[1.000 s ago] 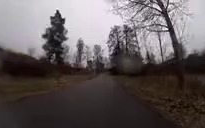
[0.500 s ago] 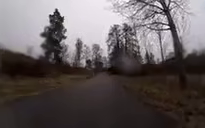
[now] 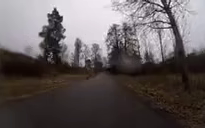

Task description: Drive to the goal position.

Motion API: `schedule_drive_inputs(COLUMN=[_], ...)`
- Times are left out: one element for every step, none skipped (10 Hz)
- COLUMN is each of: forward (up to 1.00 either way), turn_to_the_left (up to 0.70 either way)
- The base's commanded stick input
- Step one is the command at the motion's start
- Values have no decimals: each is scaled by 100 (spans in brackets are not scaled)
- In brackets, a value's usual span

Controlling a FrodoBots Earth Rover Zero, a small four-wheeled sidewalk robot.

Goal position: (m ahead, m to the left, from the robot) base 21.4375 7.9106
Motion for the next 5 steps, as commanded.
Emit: schedule_drive_inputs(forward=[70, 70, 70, 70, 70], turn_to_the_left=[0, 0, 0, 0, 0])
